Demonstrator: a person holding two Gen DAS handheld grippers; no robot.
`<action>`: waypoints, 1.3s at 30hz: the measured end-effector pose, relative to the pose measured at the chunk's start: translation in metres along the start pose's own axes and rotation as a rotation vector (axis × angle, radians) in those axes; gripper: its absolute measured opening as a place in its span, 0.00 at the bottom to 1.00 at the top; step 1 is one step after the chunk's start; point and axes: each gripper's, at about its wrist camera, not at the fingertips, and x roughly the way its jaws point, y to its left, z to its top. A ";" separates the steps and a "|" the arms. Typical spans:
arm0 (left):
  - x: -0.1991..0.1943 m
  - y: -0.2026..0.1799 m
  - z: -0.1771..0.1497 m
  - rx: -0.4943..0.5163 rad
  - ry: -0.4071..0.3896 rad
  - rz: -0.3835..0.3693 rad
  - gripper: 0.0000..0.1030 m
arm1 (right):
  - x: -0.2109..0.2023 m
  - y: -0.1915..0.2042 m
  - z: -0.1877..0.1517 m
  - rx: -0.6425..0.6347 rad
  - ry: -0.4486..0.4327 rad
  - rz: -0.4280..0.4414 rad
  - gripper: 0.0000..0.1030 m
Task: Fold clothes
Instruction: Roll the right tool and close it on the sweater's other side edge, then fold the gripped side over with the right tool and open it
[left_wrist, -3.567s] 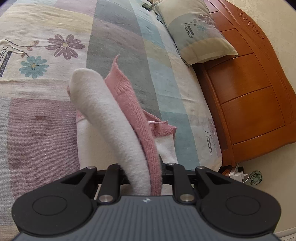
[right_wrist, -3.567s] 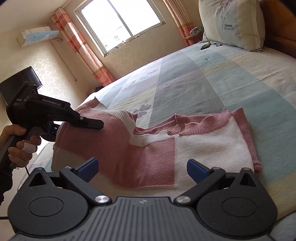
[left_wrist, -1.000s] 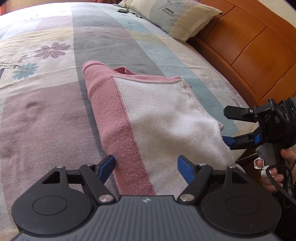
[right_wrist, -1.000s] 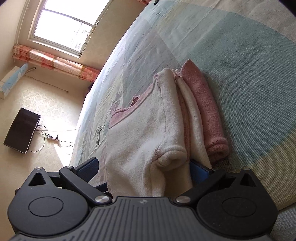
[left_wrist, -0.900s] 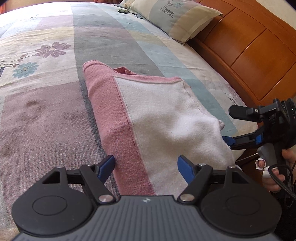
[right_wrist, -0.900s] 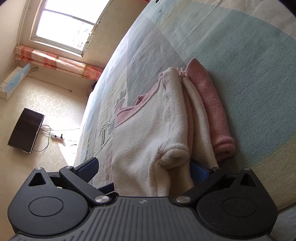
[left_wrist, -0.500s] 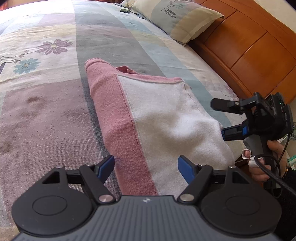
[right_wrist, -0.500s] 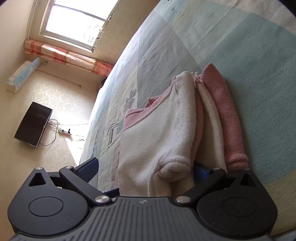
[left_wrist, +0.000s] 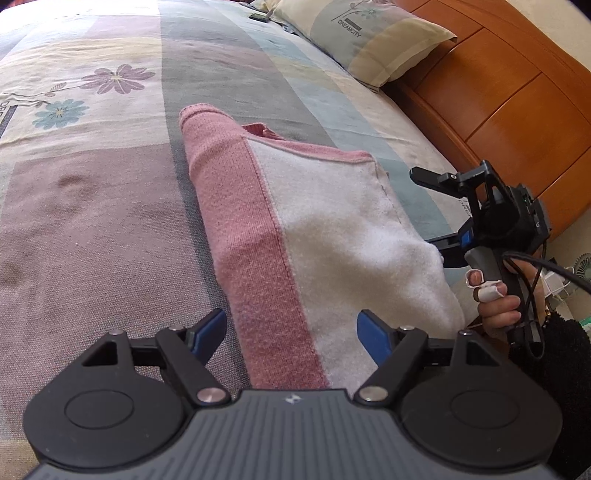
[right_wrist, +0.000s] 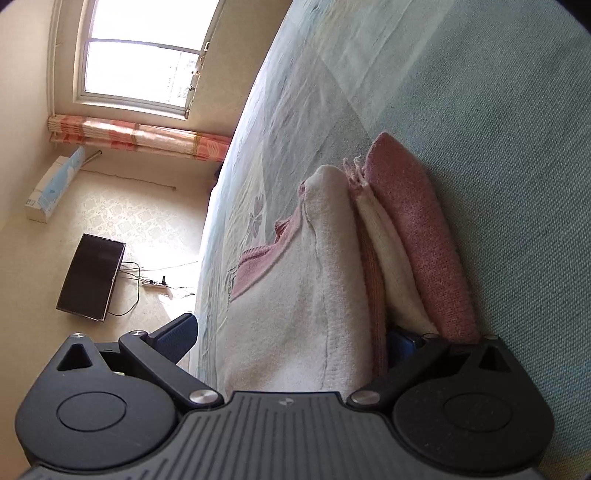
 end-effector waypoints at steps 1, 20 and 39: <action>0.001 0.000 0.000 -0.004 0.002 0.007 0.75 | -0.002 -0.002 0.000 -0.002 0.001 -0.009 0.92; -0.013 -0.003 0.005 0.018 -0.028 0.031 0.75 | -0.029 0.046 -0.028 -0.237 -0.128 -0.232 0.24; 0.014 -0.033 0.043 0.179 -0.118 -0.032 0.75 | -0.048 0.037 -0.037 -0.258 -0.192 -0.391 0.33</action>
